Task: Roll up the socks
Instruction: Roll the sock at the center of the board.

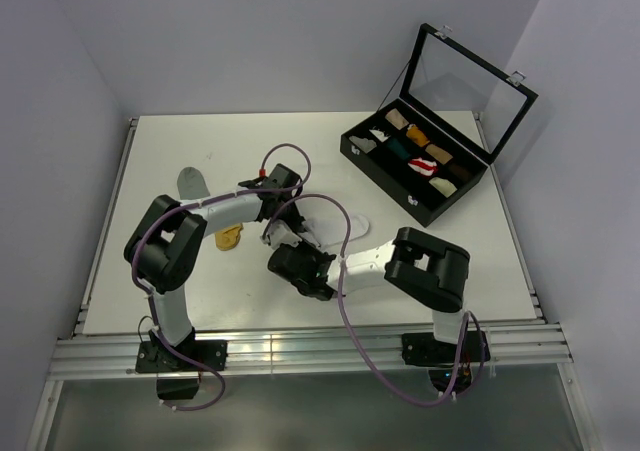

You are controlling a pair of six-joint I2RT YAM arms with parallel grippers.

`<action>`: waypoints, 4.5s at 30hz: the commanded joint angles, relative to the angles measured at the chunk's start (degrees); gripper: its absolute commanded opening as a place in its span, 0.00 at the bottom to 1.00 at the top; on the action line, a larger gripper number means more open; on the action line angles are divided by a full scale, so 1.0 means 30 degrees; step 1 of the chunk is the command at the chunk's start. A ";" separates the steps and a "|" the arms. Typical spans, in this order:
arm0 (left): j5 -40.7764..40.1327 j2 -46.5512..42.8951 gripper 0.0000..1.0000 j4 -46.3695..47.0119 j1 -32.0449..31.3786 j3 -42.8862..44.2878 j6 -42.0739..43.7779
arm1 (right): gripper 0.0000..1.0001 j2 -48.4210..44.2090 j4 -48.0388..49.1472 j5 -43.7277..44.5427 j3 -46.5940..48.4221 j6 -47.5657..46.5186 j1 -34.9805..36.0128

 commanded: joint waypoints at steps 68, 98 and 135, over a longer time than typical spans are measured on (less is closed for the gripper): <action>0.0219 -0.0175 0.36 0.4205 0.0065 -0.3364 -0.3004 | 0.00 0.3353 0.6877 -3.0252 -0.4796 1.4500 -1.4548; -0.2126 0.0266 0.08 -0.2301 0.0123 -0.0726 0.1362 | 0.52 -0.5120 -0.0600 -0.6436 -0.0696 0.3951 -0.3421; -0.1448 -0.1812 0.07 -0.0396 0.0123 -0.2659 0.3441 | 0.49 0.0506 -0.3936 -1.2377 0.2204 0.7848 -1.1587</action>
